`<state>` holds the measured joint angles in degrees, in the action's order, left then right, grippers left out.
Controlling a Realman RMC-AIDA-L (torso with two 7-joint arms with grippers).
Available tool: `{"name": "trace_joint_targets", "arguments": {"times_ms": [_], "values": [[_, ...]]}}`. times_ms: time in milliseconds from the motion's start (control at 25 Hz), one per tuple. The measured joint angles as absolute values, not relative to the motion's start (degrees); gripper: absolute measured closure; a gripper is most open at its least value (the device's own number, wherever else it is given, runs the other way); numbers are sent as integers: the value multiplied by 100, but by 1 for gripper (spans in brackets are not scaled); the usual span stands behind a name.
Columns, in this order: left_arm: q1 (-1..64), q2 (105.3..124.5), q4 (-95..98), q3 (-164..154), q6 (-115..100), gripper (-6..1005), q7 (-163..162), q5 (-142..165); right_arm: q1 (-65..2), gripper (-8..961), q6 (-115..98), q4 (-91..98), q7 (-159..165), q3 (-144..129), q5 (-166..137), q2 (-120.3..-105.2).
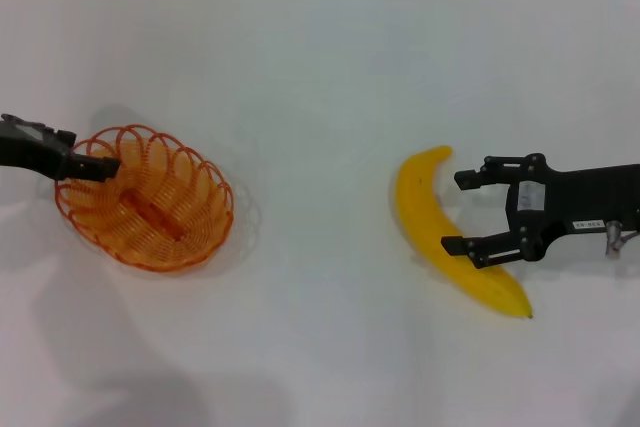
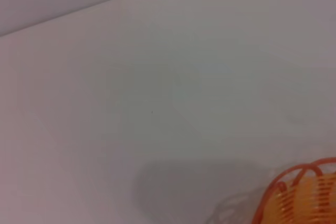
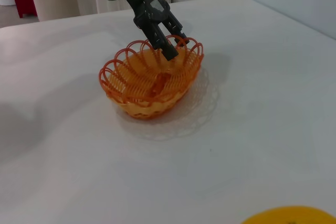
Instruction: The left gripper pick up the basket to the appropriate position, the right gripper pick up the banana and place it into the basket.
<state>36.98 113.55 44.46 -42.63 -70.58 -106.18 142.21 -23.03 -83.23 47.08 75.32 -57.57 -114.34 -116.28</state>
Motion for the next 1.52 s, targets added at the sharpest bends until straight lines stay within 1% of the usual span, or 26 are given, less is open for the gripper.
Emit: {"name": "trace_joint_targets", "arguments": {"times_ms": [280,360,600,1040,1240,1520], "values": [[3676,11396,4447,-4263,-6969,166,-10533,14221,-2323,58,-8323,4706,7628,-5756,-11499,-11628],[3671,11424,4447,-4263,-6900,377,-10504,14220,-2353,58,-8323,4707,7695,-5757,-11581,-11628],[3665,11468,4447,-4263,-6870,618,-10421,14224,-2408,58,-8323,4702,7755,-5753,-11664,-11633],[3661,11469,4486,-4261,-6906,818,-10415,14188,-2408,58,-8323,4702,7760,-5712,-11664,-11637],[3630,11467,4600,-4250,-7031,893,-10415,13879,-2396,58,-8323,4702,7761,-5704,-11660,-11637],[3654,11550,4736,-4263,-7150,899,-10276,13489,-2397,58,-8323,4702,7761,-5696,-11636,-11637]]}}
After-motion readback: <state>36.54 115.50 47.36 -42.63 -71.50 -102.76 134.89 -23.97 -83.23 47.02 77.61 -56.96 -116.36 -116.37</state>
